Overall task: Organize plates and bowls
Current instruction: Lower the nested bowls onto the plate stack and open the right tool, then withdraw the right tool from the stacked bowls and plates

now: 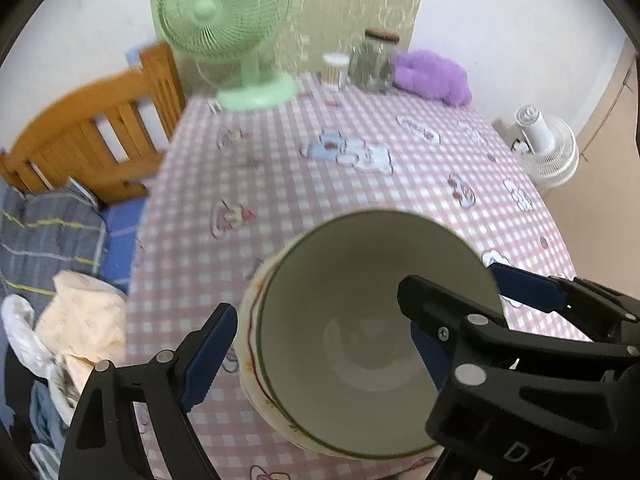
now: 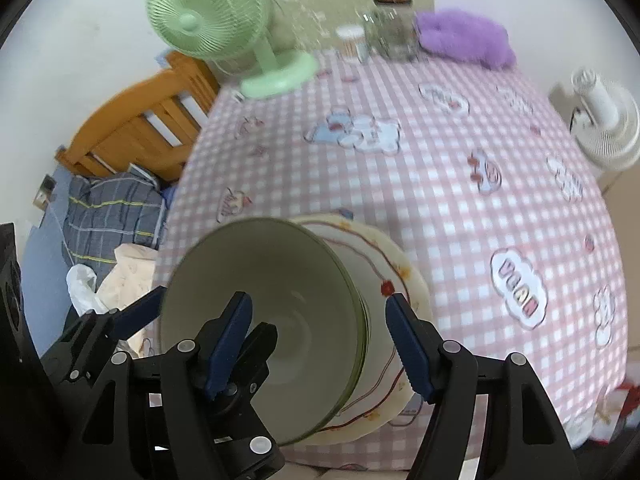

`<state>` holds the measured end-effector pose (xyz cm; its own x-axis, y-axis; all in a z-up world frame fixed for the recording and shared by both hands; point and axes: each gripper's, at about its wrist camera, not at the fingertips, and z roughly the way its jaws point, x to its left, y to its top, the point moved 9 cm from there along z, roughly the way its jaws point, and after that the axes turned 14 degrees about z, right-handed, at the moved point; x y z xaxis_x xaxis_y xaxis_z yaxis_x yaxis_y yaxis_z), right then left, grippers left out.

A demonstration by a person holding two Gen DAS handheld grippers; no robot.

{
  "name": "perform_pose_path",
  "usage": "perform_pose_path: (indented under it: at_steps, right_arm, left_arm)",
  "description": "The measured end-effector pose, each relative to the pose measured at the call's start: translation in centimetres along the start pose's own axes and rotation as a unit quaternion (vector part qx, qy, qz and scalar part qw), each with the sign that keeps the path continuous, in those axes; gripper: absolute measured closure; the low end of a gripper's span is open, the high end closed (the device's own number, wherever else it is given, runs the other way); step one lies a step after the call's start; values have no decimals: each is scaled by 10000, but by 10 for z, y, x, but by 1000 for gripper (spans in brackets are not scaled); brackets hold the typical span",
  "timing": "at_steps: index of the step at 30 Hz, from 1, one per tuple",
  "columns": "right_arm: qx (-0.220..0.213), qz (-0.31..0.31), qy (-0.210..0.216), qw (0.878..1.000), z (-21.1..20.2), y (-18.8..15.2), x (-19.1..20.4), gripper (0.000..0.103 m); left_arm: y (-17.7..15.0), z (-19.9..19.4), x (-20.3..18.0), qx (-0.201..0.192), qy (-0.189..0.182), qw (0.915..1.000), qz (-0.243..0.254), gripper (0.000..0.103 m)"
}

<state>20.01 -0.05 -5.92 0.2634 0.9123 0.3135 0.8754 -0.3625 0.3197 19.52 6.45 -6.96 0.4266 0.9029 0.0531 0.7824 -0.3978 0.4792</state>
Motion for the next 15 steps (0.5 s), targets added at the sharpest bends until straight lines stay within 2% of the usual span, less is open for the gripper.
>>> perform_pose_path:
  at_steps: [7,11,15]
  right_arm:
    - [-560,-259,321,9976,-35,13,-3,31]
    - [-974,-376,381,9938,-61,24,-23,31]
    - [-1325,-405,401,9895,-84,29,-54,29]
  left_arm:
    - [16,-35,-7,-556,622,9964,-154,13]
    - [24,-54,-21,-960,979,9898,-388,13]
    - [24,-64,-43,-1255,1075,9849,-511,10]
